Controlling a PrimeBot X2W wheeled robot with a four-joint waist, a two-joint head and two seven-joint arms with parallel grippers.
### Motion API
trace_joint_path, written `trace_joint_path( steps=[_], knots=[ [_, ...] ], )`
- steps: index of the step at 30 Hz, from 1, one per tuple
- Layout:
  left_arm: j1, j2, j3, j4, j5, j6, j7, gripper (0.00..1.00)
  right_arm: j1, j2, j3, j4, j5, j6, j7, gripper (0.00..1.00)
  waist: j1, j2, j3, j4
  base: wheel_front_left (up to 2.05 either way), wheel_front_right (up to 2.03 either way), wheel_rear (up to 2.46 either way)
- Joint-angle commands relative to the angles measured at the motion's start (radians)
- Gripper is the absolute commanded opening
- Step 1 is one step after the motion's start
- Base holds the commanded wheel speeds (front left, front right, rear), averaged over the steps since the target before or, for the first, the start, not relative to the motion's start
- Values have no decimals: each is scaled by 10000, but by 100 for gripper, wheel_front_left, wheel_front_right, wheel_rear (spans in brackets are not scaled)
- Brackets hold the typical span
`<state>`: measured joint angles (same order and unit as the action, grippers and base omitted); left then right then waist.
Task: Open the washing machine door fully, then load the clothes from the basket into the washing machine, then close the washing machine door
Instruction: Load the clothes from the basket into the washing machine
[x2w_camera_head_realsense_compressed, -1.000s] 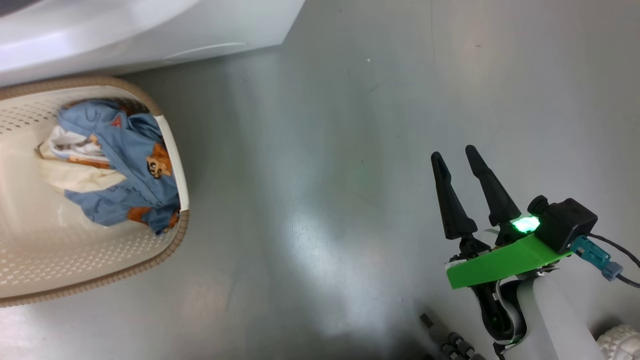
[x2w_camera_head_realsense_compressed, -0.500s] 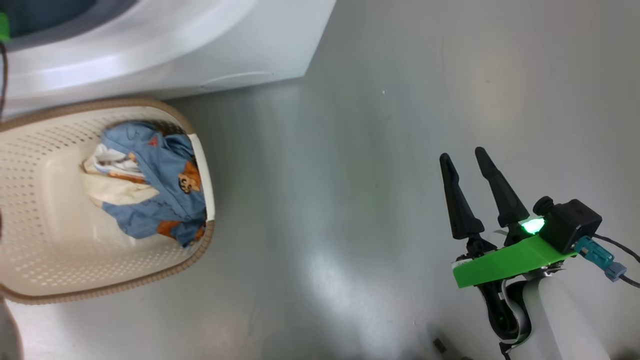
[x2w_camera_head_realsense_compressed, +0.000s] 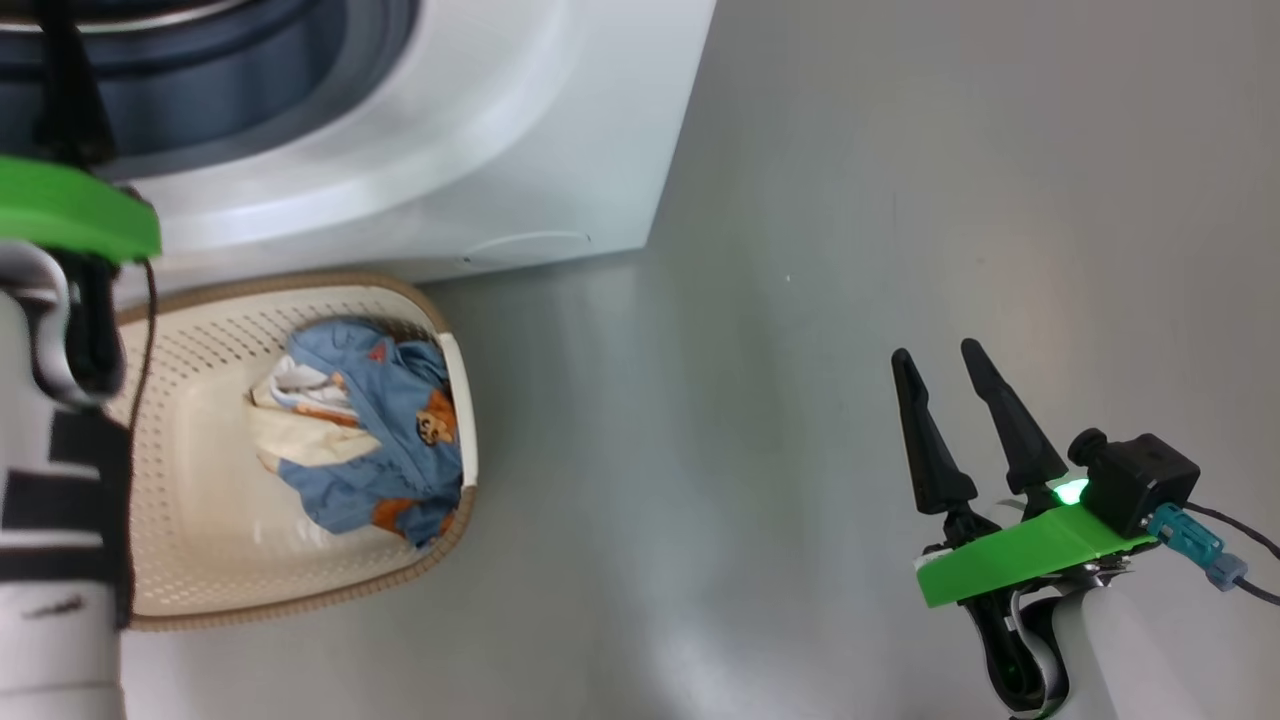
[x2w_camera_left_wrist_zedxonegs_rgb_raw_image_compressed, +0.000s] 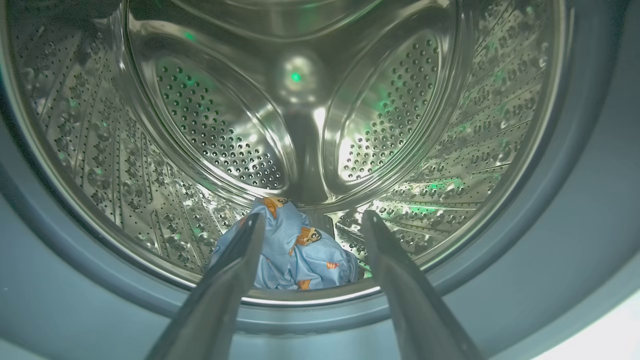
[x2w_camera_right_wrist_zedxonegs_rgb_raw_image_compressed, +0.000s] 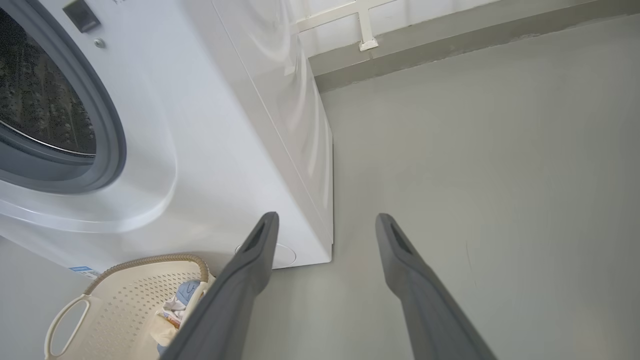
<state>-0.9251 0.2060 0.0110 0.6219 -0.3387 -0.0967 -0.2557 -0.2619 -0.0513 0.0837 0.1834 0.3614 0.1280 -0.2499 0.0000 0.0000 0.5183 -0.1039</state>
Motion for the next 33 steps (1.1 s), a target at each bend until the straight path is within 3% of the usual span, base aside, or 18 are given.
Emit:
trace_joint_path(
  steps=[1, 33],
  knots=[
    [448, 385, 288, -537, 69, 74, -59, 100, 321, 11, 161, -170, -151, 27, -119, 100, 0, 0, -533, 193, 0, 0, 0],
    [6521, -795, 1154, -4208, 890, 240, -60, 100, 1568, 11, -453, -259, -964, 27, -119, 100, 0, 0, -3433, 714, 0, 0, 0]
  ],
)
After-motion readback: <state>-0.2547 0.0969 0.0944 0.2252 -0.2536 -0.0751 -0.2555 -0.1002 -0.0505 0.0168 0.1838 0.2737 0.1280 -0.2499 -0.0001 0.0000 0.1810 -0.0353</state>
